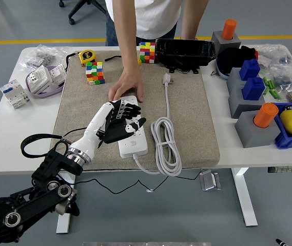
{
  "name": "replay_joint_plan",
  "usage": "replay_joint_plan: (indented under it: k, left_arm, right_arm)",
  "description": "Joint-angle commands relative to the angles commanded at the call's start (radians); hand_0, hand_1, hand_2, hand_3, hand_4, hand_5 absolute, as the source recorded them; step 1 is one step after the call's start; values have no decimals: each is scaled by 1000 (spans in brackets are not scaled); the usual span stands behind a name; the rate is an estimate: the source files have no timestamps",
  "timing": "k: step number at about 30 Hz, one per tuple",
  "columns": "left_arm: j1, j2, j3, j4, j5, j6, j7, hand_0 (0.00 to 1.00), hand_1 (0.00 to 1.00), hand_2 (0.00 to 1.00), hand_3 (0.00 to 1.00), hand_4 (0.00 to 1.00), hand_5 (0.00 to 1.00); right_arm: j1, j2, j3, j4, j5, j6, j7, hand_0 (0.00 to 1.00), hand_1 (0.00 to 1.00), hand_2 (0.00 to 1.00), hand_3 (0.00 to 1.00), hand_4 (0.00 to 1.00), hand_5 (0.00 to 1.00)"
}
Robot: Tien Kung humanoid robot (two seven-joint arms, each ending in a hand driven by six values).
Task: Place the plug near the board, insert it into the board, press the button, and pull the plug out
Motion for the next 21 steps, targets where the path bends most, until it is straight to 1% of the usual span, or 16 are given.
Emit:
replay_joint_plan:
  k: [1, 6, 7, 8, 10, 12, 13, 14, 18, 19, 20, 21]
  left_arm:
    - [0, 0, 0, 0, 1, 1, 0, 589, 628, 575, 571, 846, 318]
    - [1, 3, -1, -1, 2, 1, 2, 589, 628, 575, 571, 846, 318]
    - [2, 3, -2, -1, 4, 2, 3, 522, 614, 567, 572, 846, 317]
    - [3, 3, -2, -1, 11, 1, 7, 522, 614, 567, 572, 846, 317]
    - [3, 5, -5, 0, 55, -10, 35, 522, 614, 567, 572, 846, 317]
    - [2, 10, -11, -5, 118, -48, 97, 522, 614, 567, 572, 846, 317]
    - [1, 14, -14, -11, 150, -69, 127, 249, 302, 369, 639, 846, 287]
    - [1, 17, -18, -17, 189, -91, 161, 249, 302, 369, 639, 846, 287]
    - [0, 35, -38, -75, 357, -209, 324, 249, 302, 369, 639, 846, 287]
    - [-1, 38, -41, -88, 394, -234, 359, 109, 83, 184, 785, 564, 2]
    - [-1, 39, -43, -97, 433, -253, 390, 109, 83, 184, 785, 564, 2]
    - [-1, 41, -44, -112, 474, -283, 429, 109, 83, 184, 785, 564, 2]
  right_arm:
    - [0, 0, -1, 0, 0, 0, 0, 608, 638, 649, 553, 947, 485]
    - [-1, -3, -5, 1, 0, 0, 0, 608, 638, 649, 553, 947, 485]
    - [-1, -4, -6, 2, 0, 0, 0, 608, 639, 650, 553, 947, 486]
    - [-1, -4, -7, 2, 0, 0, 0, 608, 639, 650, 553, 947, 486]
    - [-1, -5, -8, 3, -1, 0, 0, 608, 639, 650, 553, 947, 486]
    - [-1, -6, -7, 4, -2, 0, 0, 608, 639, 650, 553, 947, 486]
    - [-1, -6, -6, 4, -2, 0, 0, 607, 638, 649, 553, 947, 486]
    - [-1, -6, -6, 4, -2, 0, 0, 607, 638, 649, 553, 947, 486]
    - [-3, -7, -3, 5, -4, 0, 0, 607, 638, 649, 553, 947, 486]
    - [-4, -7, -2, 5, -4, 0, -1, 607, 638, 650, 553, 947, 486]
    - [-4, -7, -2, 5, -4, 0, -1, 607, 638, 650, 553, 947, 486]
    - [-5, -7, -1, 5, -4, 0, -1, 607, 638, 650, 553, 947, 486]
